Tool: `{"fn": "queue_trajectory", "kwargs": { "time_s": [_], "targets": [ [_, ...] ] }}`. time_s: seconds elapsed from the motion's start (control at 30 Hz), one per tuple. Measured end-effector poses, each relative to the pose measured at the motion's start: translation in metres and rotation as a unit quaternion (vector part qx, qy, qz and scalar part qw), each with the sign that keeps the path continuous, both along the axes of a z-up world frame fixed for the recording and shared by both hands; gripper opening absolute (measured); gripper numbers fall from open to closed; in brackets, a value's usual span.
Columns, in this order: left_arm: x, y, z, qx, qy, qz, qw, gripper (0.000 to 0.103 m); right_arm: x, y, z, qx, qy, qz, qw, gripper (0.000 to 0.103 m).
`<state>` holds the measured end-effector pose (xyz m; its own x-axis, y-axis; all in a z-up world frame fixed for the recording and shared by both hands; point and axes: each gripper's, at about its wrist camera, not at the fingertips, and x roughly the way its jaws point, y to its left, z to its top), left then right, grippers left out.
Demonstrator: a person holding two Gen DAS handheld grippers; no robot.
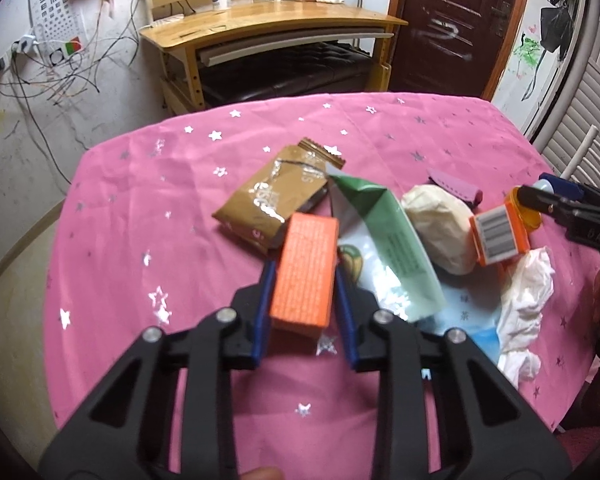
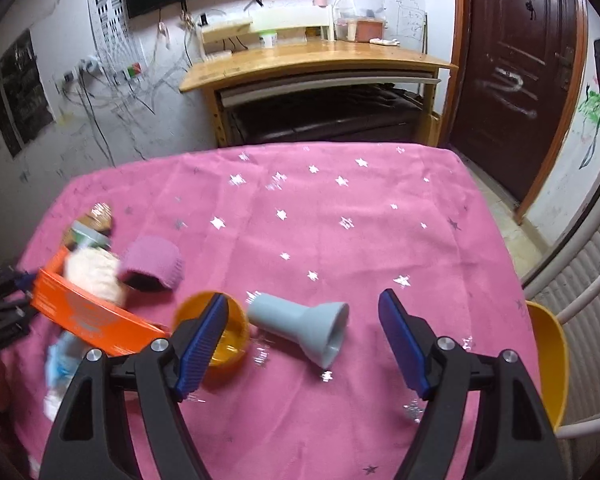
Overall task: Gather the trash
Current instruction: 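Grasp the orange box with the left tool while the right tool grasps the grey cup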
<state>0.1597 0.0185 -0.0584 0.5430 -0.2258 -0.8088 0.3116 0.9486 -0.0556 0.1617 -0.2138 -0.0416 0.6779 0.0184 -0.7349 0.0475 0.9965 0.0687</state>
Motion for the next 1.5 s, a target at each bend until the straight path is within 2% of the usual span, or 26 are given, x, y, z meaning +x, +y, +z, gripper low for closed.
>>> {"fn": "queue_trajectory", "kwargs": {
  "time_s": [0.1,0.17,0.27,0.37,0.57,0.8,0.93,1.0,1.5],
  "targets": [
    [-0.002,0.001,-0.001,0.002,-0.003,0.000,1.0000,0.027,-0.002,-0.004,0.010,0.004,-0.017,-0.011,1.000,0.072],
    [-0.005,-0.002,-0.001,0.009,-0.010,-0.004,0.9999,0.023,0.002,-0.007,0.011,0.001,-0.015,-0.015,1.000,0.072],
    [-0.008,-0.006,-0.002,0.017,-0.016,-0.004,0.9997,0.022,0.009,-0.005,0.006,-0.010,-0.005,-0.018,1.000,0.071],
    [-0.011,-0.006,-0.002,0.011,-0.013,-0.004,0.9998,0.022,0.011,-0.002,-0.001,-0.030,0.002,-0.022,0.999,0.070],
    [-0.014,-0.007,-0.002,0.001,-0.009,-0.015,0.9998,0.022,0.009,-0.010,-0.008,-0.033,0.003,-0.036,0.999,0.067],
    [-0.013,-0.006,-0.002,0.006,-0.013,-0.016,0.9998,0.022,0.006,-0.012,0.002,-0.040,-0.009,-0.034,0.999,0.067],
    [-0.014,-0.006,-0.002,0.005,-0.013,-0.016,0.9998,0.022,0.014,-0.011,0.001,-0.039,-0.004,-0.027,0.999,0.050],
    [-0.014,-0.006,-0.002,0.006,-0.014,-0.017,0.9998,0.022,0.016,-0.010,0.002,-0.037,-0.001,-0.024,0.999,0.045],
    [-0.016,-0.008,-0.002,0.004,-0.018,-0.022,0.9996,0.022,0.022,0.002,-0.003,-0.026,0.019,-0.013,0.999,0.045]
  ]
}}
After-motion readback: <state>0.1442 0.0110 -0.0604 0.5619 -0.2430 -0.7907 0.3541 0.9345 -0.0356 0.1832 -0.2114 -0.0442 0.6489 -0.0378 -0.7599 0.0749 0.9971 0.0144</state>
